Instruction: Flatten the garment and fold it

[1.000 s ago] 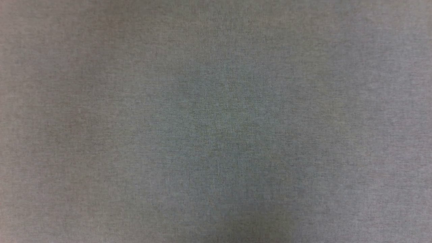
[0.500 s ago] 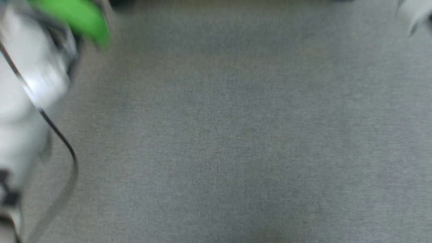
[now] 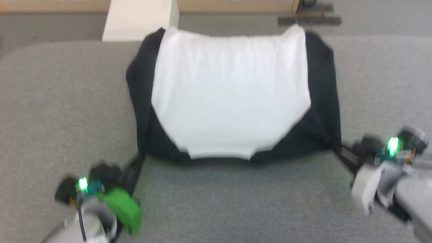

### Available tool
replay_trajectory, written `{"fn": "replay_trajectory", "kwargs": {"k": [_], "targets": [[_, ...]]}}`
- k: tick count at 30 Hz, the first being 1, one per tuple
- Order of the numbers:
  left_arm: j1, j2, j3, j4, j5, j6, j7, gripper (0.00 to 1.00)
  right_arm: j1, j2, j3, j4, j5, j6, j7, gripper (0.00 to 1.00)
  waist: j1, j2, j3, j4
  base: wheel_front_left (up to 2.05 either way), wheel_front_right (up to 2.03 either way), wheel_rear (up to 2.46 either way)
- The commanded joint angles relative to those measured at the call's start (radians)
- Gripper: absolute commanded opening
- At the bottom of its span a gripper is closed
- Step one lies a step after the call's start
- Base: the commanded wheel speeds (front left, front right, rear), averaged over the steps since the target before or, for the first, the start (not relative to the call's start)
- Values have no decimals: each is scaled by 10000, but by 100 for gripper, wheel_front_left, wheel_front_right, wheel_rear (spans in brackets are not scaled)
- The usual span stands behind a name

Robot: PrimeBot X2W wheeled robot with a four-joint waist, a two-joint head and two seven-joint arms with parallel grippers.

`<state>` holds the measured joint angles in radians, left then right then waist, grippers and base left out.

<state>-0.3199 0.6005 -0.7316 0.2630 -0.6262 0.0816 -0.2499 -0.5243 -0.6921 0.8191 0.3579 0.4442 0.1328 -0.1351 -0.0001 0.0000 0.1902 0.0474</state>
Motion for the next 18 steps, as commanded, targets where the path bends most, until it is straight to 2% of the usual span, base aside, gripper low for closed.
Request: {"fn": "replay_trajectory", "kwargs": {"k": [1, 5, 12, 18], "targets": [[453, 151, -65, -41, -160, 113, 78, 0, 456, -122, -12, -51, 89, -21, 39, 0, 1, 0, -1019, -129, 0, 0, 0], [1765, 415, -655, -144, -162, 295, 484, 0, 2144, -192, -500, -111, 258, -21, 137, 0, 1, 0, -1628, 1, 0, 0, 0], [3089, 436, -1293, -321, -489, 423, 1156, 0, 4292, -95, -1072, -351, 14, -21, 327, 0, 1, 0, -2070, 149, 0, 0, 0], [3577, 312, -1667, -34, -759, 220, 1549, 0, 5785, 163, -1569, -463, -112, -21, 487, 0, 1, 0, -2179, 340, 0, 0, 0]]}}
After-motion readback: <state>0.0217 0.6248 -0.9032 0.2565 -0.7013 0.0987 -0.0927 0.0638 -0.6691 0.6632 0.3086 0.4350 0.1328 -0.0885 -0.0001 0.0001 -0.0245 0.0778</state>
